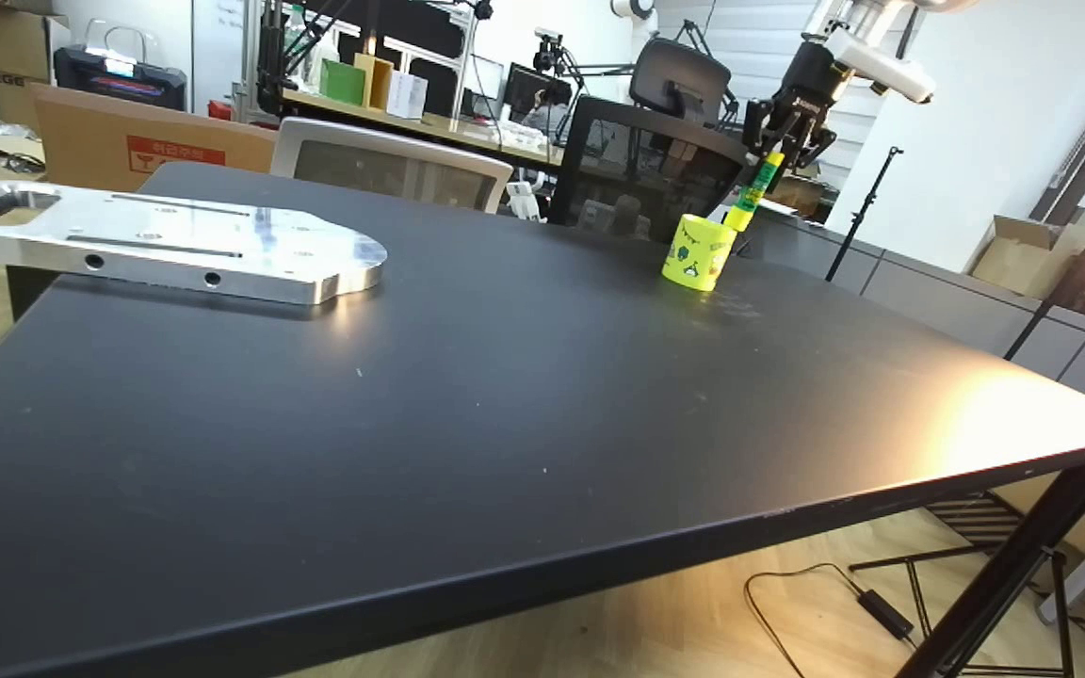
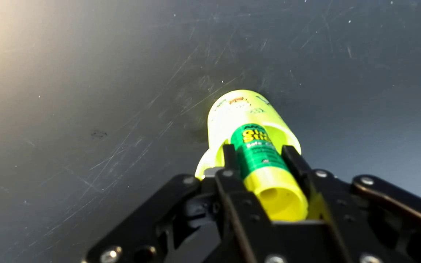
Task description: Put the glue stick on the table then put it back in the mug
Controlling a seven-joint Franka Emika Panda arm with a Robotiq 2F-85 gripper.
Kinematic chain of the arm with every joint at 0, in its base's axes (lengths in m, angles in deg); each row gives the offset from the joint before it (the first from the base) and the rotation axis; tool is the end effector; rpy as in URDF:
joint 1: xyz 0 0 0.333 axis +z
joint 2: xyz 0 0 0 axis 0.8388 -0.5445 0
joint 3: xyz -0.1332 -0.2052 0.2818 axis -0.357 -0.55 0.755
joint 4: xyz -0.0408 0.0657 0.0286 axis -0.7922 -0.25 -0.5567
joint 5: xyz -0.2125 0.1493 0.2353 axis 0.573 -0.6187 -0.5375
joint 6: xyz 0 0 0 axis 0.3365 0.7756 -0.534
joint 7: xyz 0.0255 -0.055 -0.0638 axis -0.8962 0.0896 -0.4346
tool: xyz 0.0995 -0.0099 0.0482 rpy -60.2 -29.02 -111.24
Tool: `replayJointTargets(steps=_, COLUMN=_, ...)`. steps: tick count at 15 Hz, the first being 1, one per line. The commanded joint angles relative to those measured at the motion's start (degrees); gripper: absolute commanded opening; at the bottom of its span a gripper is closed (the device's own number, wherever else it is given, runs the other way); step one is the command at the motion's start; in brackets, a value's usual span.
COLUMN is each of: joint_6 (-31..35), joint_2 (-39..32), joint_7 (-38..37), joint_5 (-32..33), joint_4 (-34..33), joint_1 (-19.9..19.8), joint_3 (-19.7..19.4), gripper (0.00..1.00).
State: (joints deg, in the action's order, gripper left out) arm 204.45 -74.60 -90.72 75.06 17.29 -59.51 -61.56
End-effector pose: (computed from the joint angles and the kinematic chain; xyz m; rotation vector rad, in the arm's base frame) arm 0.7023 -0.0629 0.3731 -3.0714 0.3572 -0.2410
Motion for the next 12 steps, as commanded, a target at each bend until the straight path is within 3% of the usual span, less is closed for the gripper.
replayJointTargets(steps=1, joint_6=-5.68, joint_2=-5.91, joint_7=-1.67, joint_5=0.85, joint_4=-11.36, joint_1=-0.39, joint_3=-0.13, gripper=0.09)
replayJointTargets(steps=6, joint_6=-9.15, joint_2=-11.98, joint_7=-1.48, joint_5=0.03, joint_4=-19.46, joint_1=-1.07, joint_3=0.34, gripper=0.09)
replayJointTargets(steps=12, joint_6=-10.6, joint_2=-16.91, joint_7=-1.45, joint_5=0.04, joint_4=-24.79, joint_1=-1.36, joint_3=0.38, gripper=0.09)
